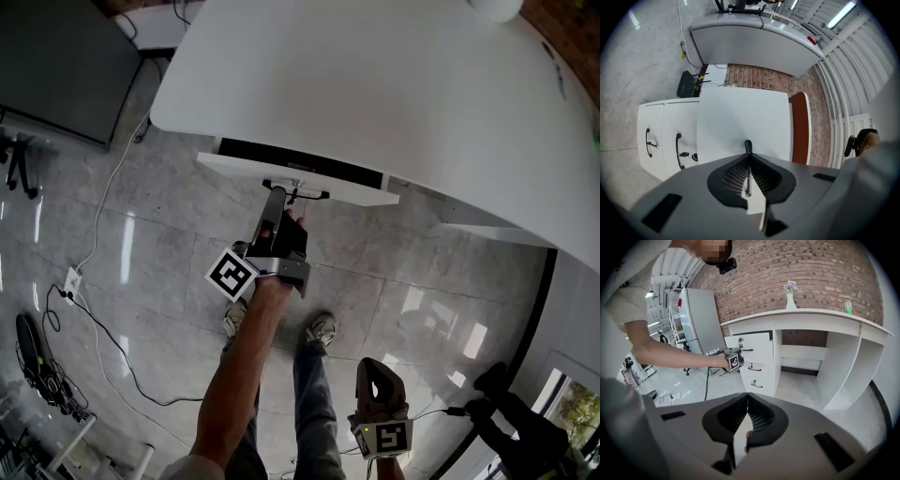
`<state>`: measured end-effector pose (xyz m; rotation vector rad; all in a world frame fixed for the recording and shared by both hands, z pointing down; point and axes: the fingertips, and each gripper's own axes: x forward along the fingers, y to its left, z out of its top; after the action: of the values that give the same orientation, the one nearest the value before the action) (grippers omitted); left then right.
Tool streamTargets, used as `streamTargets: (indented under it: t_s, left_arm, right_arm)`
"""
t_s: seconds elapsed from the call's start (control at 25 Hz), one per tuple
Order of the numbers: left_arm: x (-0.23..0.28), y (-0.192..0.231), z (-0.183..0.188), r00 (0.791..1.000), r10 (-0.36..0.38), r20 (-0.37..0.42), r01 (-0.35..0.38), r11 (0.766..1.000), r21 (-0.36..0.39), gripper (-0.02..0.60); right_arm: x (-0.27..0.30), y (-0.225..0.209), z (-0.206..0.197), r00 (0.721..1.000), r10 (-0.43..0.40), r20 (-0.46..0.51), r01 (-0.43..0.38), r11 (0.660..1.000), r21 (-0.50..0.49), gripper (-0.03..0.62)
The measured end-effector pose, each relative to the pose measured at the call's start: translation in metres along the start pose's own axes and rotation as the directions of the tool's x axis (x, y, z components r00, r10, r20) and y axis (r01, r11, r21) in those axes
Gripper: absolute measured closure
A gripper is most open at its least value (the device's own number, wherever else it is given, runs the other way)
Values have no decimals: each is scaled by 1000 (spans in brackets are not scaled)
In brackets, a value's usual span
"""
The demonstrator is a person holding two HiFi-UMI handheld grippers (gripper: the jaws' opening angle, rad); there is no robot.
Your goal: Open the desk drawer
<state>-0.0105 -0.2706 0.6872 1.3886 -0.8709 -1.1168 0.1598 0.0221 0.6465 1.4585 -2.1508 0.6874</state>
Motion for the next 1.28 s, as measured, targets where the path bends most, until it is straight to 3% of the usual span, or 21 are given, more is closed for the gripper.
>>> streamTargets:
  t_s: [0.48,0.92,1.28]
  left_arm:
    - [-47,-5,-2,1000,13,-9,-13,1000,7,549]
    - [-53,-4,-3,999,31,-28,-31,999,8,549]
    - [-51,-4,-3,999,6,-34,-6,1000,1,549]
  right_arm:
    - [-7,10,-2,1000,11,7,-11,1000,-26,577]
    - [-4,11,8,1000,18,14,-18,999,-33,577]
    - [-1,11,11,1000,17,26,-16,1000,-15,577]
